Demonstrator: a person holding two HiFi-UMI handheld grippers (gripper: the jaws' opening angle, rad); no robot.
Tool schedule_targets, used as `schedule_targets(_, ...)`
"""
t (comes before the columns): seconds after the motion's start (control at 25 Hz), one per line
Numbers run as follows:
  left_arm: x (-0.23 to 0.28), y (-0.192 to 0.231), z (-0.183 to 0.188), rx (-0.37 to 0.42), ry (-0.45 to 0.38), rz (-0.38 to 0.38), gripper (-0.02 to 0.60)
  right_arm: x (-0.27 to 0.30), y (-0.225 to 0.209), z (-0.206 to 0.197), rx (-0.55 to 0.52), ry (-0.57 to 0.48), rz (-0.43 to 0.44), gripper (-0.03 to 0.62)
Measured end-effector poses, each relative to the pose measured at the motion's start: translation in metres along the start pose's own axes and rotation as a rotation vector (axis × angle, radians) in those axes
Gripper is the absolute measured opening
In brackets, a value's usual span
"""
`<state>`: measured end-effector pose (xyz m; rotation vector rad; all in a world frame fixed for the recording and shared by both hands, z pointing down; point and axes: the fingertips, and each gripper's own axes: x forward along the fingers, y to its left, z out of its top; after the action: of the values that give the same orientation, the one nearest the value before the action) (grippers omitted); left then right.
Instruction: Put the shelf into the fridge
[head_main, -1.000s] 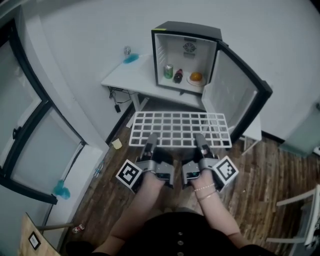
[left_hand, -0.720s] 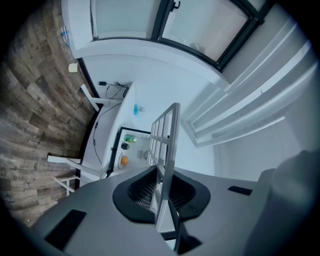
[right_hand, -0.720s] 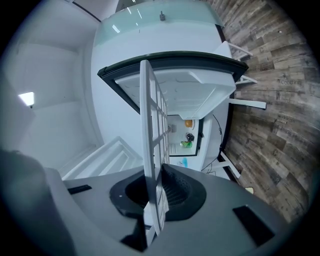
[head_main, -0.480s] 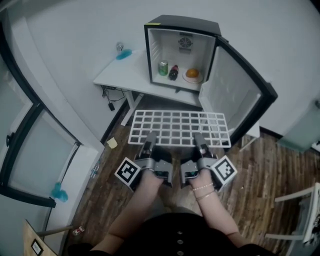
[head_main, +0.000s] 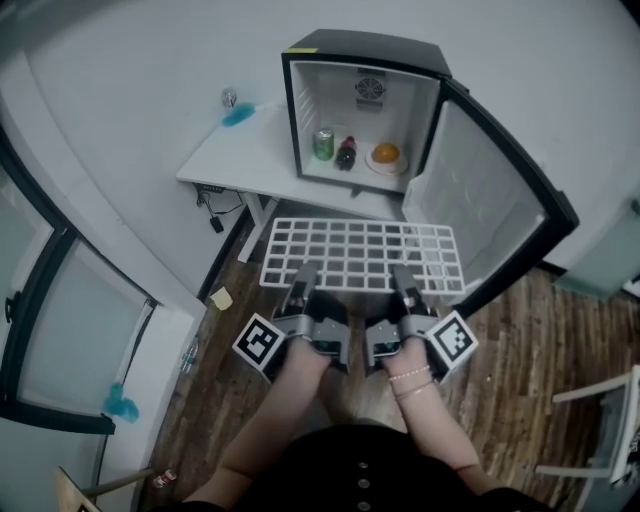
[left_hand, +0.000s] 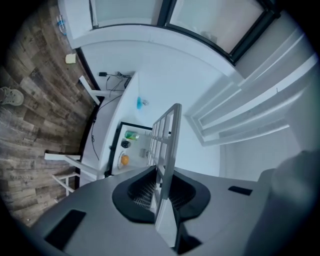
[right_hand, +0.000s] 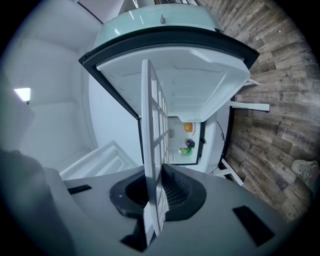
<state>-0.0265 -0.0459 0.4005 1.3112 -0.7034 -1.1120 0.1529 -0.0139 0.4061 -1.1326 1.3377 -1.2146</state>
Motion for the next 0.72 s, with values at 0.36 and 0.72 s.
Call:
schedule_targets(0.36,0.056,0.012,0.038,-0.001,0.029,0.027,0.035,0.06,-0.013,-0.006,0.003,-0.028,-0.028,0.035)
schedule_targets(0.72,0.13,0.014,0.062,0.015,0.091,0.037,0.035,0.127,-0.013,0.002,0.01,-0.085,-0.023,0.035)
